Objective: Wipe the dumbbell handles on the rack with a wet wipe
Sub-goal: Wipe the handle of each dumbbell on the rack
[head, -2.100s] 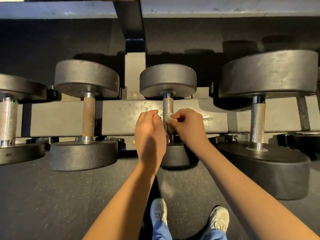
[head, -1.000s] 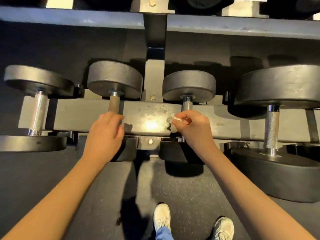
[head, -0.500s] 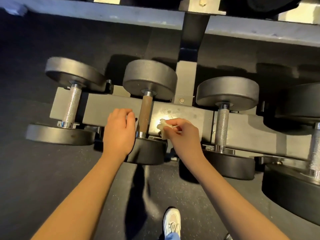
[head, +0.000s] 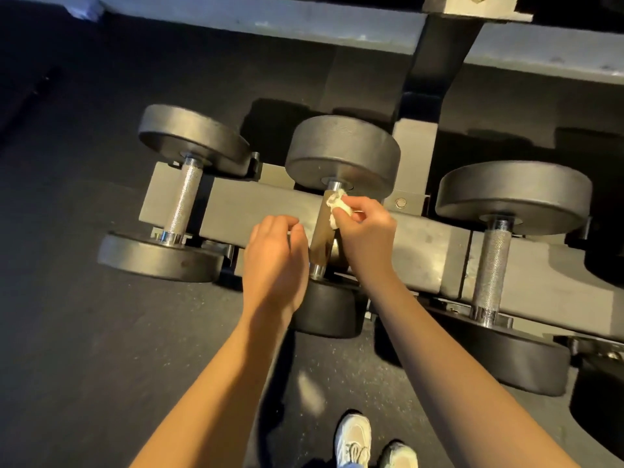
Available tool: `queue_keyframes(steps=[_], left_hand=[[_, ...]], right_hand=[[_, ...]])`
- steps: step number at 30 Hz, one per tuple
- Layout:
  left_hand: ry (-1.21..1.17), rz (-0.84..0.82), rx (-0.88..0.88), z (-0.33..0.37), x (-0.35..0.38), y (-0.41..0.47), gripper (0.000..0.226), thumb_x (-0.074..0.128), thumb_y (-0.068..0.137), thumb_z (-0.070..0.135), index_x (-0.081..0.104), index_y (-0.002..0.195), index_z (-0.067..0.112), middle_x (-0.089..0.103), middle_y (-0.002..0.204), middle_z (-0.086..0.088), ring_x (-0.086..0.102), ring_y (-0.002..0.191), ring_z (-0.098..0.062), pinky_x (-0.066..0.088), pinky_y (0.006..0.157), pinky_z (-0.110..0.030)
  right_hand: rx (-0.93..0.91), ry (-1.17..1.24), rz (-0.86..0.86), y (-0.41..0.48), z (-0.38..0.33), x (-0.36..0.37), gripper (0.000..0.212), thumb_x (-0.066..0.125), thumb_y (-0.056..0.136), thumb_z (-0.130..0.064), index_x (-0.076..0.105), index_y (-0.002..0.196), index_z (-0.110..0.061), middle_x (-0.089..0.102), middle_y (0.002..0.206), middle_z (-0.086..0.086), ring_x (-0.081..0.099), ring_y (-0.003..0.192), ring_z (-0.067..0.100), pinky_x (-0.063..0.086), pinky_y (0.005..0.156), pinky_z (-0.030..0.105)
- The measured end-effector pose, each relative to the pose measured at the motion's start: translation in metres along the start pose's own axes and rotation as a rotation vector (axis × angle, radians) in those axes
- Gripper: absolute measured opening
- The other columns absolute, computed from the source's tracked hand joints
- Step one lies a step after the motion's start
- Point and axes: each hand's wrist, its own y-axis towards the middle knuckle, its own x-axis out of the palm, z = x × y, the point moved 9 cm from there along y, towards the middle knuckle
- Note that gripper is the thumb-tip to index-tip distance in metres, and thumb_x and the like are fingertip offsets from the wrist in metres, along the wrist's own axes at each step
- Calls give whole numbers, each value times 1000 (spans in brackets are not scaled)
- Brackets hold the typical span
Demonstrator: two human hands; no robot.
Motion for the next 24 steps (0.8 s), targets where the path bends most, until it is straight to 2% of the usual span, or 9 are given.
queue_keyframes(steps=[4,6,8,10,13,16,18,21,24], left_hand=[[26,6,58,-2,0,1,25,31,95,27,55,100,19,49,100,5,45,98,-12,33,83,-25],[47,24,78,-1,-1,2,29,28,90,31,54,96,19,50,98,4,45,95,-13,31,79,-24],[50,39,64,-1,-2,2,28,28,89,31,54,95,21,50,96,6,44,93,-11,29,78,-22],[37,46,37,-3,-2,1,28,29,90,30,55,93,20,51,95,6,45,92,-10,31,78,-24],[12,55,27,-4,-2,1,23,29,90,29,51,84,21,52,91,4,46,90,-12,33,76,-28],[-9,52,23,-6,-2,0,25,33,95,25,56,91,16,55,96,2,48,93,-13,37,78,-29],[4,59,60,-5,-4,0,28,33,94,29,56,92,14,55,95,0,48,92,-14,37,77,-29],[-23,3,75,-8,1,3,44,23,86,48,53,93,16,53,92,-4,50,93,-20,33,78,-26],[-13,-11,36,-7,-3,3,59,25,85,46,61,102,2,61,99,-14,56,97,-29,43,87,-36]], right_hand=[[70,-71,-292,-28,9,9,4,70,82,-15,70,78,-17,66,89,1,60,85,16,47,81,27],[64,-83,-342,-32,10,11,7,71,82,-15,67,82,-21,62,93,0,57,86,13,46,84,25],[-12,-125,-273,-21,4,11,5,69,82,-13,72,85,-16,64,92,1,55,83,12,41,79,12],[-146,-156,-87,-4,-10,6,8,67,79,-7,73,82,-9,66,86,7,52,76,11,33,70,3],[-193,-82,139,5,-16,-2,5,68,76,-2,71,79,-3,64,83,13,48,70,8,33,68,1],[-182,-49,167,0,-15,-1,5,67,78,-2,72,81,-3,63,85,12,44,66,-2,34,65,2],[-163,-64,41,-2,-12,2,4,68,79,-6,72,80,-5,63,86,8,47,67,2,35,65,4],[-44,-97,-305,-18,5,15,5,72,81,-13,67,78,-15,56,87,-4,51,76,5,40,71,11],[-38,-105,-438,-32,9,18,15,76,75,-7,68,81,-17,53,82,-9,54,81,10,44,79,22]])
